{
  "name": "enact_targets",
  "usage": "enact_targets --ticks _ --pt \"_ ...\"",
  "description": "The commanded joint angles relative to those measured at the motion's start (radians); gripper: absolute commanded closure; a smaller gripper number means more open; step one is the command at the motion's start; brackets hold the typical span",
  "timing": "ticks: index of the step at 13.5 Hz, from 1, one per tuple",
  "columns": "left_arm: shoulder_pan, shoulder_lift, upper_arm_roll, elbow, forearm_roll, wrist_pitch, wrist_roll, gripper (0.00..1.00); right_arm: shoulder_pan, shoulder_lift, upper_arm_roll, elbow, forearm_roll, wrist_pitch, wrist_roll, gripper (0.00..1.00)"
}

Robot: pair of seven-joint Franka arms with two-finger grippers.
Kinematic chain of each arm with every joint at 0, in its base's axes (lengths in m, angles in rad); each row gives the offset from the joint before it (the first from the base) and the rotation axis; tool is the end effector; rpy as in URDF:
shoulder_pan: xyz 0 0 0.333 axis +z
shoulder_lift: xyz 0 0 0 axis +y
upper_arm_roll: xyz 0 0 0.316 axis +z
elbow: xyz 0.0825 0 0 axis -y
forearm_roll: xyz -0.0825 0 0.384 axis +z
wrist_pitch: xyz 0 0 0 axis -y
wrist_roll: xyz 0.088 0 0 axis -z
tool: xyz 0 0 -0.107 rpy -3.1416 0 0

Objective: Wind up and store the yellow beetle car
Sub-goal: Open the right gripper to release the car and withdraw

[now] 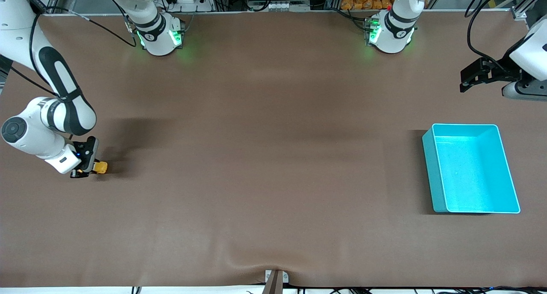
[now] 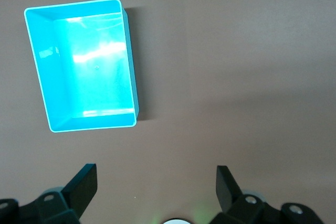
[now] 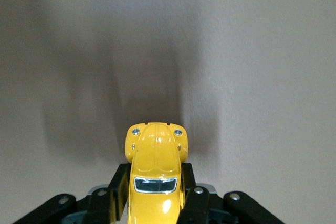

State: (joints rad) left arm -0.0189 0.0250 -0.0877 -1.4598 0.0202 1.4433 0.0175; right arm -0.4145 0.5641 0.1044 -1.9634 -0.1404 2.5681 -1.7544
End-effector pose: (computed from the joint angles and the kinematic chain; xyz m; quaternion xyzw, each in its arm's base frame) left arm 0.5465 -0.0554 0.6515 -0.9979 0.0609 0.0203 0.0099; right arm 0.5905 -0.1889 0.1881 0.7165 0.6971 0.0018 0.0257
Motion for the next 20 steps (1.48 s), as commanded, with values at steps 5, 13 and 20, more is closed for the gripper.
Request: enact_targets --ticks 5,13,20 --pt "0.0 0.006 -0.003 0.015 0.024 0.0 0.016 0.0 -0.035 0.08 0.02 0.365 0.005 -0.4 -0.023 0.0" --pt "0.0 0.004 -0.003 0.016 0.024 0.0 0.016 0.0 -0.078 0.08 0.018 0.406 0.088 -0.471 -0.039 0.0" --pt "0.0 0.004 -0.003 0.015 0.024 0.0 0.016 0.0 -0.075 0.077 0.018 0.405 0.091 -0.471 -0.028 0.0"
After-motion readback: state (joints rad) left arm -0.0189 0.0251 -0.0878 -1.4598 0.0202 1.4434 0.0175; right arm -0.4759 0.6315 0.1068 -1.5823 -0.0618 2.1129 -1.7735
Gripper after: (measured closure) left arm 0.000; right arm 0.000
